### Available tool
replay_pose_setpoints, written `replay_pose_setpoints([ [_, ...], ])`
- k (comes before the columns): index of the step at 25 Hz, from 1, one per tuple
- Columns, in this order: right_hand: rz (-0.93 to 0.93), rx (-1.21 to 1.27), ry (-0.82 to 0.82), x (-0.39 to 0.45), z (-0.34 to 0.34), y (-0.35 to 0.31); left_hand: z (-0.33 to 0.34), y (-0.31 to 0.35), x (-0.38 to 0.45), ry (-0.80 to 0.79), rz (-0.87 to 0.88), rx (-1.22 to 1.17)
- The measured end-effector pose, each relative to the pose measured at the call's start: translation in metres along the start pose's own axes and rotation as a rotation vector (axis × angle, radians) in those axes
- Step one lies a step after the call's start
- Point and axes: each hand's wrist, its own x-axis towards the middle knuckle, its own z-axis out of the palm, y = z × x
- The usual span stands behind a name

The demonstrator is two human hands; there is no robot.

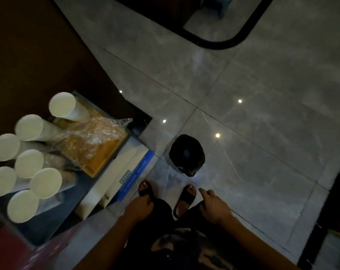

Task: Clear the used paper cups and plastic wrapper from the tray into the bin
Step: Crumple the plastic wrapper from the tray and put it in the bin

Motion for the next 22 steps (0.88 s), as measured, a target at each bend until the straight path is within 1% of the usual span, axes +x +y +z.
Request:
replay_pose_setpoints([
  [2,-0.025,-0.024,0.003,0.000,-0.006,0.001,0.009,0.006,-0.020,0.021,-0.008,-0.009],
  [5,-0.056,-0.092,0.025,0.008,-0.022,0.001,0.010,0.013,-0.032,0.101,-0.029,-0.022],
  [7,-0.073,-0.125,0.027,0.012,-0.027,0.001,0.001,0.013,-0.035,0.147,-0.034,-0.088],
  [10,-0.093,-0.165,-0.012,0.014,-0.022,-0.003,-0.009,0.009,-0.044,0.256,-0.053,-0.168],
  [13,-0.130,-0.215,-0.084,0.019,-0.010,-0.007,-0.010,0.011,-0.050,0.314,-0.012,-0.145],
  [16,-0.168,-0.234,-0.124,0.025,-0.007,-0.016,-0.017,0.005,-0.050,0.284,0.002,-0.172],
  [20,-0.177,-0.253,-0.154,0.034,-0.012,-0.034,-0.037,-0.013,-0.042,0.114,-0.023,-0.208],
  [22,-0.167,-0.269,-0.148,0.038,-0.021,-0.048,-0.055,-0.020,-0.035,0.070,-0.003,-0.196],
])
